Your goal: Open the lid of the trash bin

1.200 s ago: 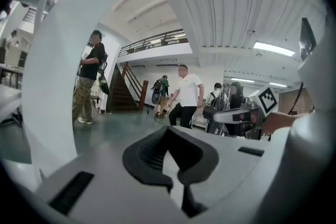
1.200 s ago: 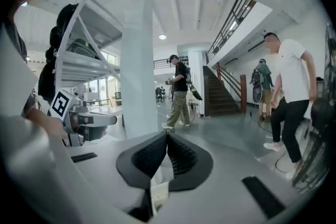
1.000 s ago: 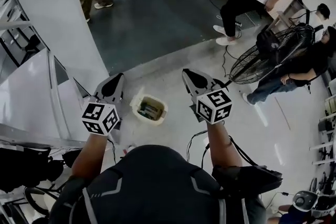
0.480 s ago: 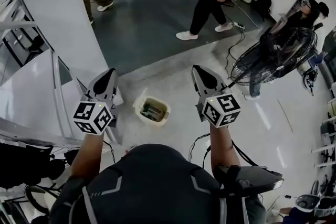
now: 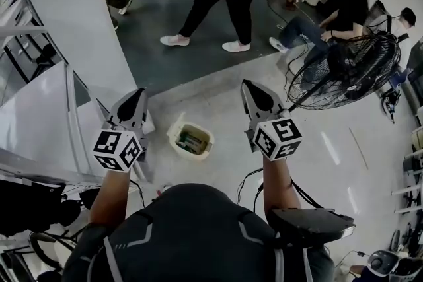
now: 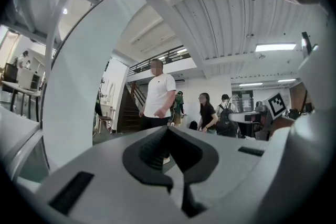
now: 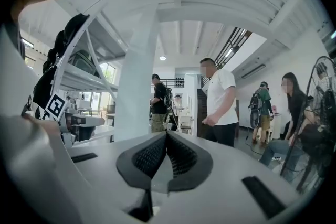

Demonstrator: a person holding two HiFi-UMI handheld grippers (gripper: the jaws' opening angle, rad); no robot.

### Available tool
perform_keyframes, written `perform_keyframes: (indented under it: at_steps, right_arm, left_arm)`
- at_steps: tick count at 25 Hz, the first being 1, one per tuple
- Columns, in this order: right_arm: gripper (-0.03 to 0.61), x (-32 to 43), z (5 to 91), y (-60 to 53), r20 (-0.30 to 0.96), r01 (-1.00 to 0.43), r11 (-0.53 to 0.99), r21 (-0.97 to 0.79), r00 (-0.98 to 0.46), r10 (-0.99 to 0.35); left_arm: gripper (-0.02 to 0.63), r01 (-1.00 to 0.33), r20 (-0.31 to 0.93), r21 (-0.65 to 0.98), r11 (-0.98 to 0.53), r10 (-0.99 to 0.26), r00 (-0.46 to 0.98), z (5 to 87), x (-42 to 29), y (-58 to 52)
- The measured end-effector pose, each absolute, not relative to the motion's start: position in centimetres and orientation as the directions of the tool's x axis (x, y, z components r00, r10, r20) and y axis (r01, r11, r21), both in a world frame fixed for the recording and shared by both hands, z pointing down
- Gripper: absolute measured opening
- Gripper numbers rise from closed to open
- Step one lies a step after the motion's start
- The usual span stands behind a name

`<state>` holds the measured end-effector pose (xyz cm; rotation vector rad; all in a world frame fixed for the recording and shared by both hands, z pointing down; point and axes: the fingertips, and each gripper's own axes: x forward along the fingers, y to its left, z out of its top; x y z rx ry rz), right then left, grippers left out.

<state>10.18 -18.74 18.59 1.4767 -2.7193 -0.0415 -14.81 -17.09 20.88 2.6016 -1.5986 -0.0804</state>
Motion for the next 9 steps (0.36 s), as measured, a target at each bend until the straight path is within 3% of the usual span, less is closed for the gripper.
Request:
perform_keyframes:
  at_steps: [9]
  right_arm:
    - [0.026, 9.94, 18.60, -18.56, 0.027, -0.839, 0.541, 0.052, -0.541, -0.841]
  left_arm:
    - [0.008, -0.887, -0.014, 0.112, -0.448, -0.893, 0.449, 20.74, -14.83, -16.64]
